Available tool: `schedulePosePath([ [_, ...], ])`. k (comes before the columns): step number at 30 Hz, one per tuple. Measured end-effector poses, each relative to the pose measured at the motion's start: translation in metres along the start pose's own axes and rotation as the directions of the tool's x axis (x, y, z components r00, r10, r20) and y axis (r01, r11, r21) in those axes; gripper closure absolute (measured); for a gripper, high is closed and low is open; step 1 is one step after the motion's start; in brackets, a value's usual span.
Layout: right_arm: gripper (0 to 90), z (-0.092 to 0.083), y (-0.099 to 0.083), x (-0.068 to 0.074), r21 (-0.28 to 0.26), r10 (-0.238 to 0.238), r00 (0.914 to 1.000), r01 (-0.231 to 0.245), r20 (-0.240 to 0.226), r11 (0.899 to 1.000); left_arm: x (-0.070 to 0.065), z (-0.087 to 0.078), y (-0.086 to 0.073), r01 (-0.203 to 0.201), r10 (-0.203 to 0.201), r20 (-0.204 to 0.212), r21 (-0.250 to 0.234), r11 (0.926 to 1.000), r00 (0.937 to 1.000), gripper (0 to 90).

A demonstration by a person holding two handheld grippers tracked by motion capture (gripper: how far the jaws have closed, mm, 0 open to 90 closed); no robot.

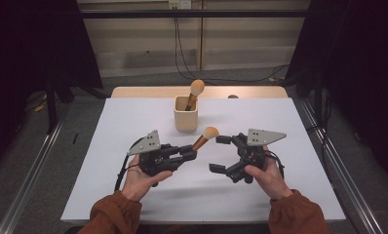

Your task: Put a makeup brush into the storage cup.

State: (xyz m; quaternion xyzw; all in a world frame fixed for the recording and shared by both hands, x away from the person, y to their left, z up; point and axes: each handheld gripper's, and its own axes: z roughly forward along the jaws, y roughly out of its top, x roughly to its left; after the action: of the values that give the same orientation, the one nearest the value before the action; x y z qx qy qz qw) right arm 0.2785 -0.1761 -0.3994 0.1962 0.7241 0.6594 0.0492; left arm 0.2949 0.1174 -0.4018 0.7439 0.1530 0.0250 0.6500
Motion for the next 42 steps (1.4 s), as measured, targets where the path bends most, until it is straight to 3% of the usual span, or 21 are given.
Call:
schedulePosePath([
  [16, 7.6, 0.011, 0.009, -0.001, -0.032, 0.040, 0.9992, -0.040, 0.002, 0.999, -0.003, 0.003, -0.001, -0.009, 0.009, 0.014, -0.012, 0.9999, 0.9999, 74.3],
  [18, 11.3, 0.013, 0.010, -0.003, -0.035, 0.047, 0.9989, -0.047, 0.004, 0.998, -0.003, 0.003, -0.002, -0.009, 0.009, 0.015, -0.011, 0.9999, 0.9998, 74.3],
  [21, 24.8, 0.015, 0.011, -0.003, -0.033, 0.019, 0.9998, -0.019, -0.004, 0.999, -0.003, 0.004, -0.002, -0.009, 0.009, 0.010, -0.011, 0.9999, 0.9999, 74.3],
  [34, 46.1, 0.020, 0.012, -0.007, -0.073, 0.070, 0.9973, -0.072, -0.021, 0.995, -0.003, 0.004, -0.002, -0.007, 0.007, 0.020, -0.018, 0.9998, 0.9998, 74.3],
  [42, 58.9, 0.025, 0.009, -0.008, -0.081, 0.104, 0.9928, -0.109, -0.058, 0.991, -0.003, 0.005, -0.003, -0.005, 0.006, 0.021, -0.023, 0.9997, 0.9998, 74.2],
])
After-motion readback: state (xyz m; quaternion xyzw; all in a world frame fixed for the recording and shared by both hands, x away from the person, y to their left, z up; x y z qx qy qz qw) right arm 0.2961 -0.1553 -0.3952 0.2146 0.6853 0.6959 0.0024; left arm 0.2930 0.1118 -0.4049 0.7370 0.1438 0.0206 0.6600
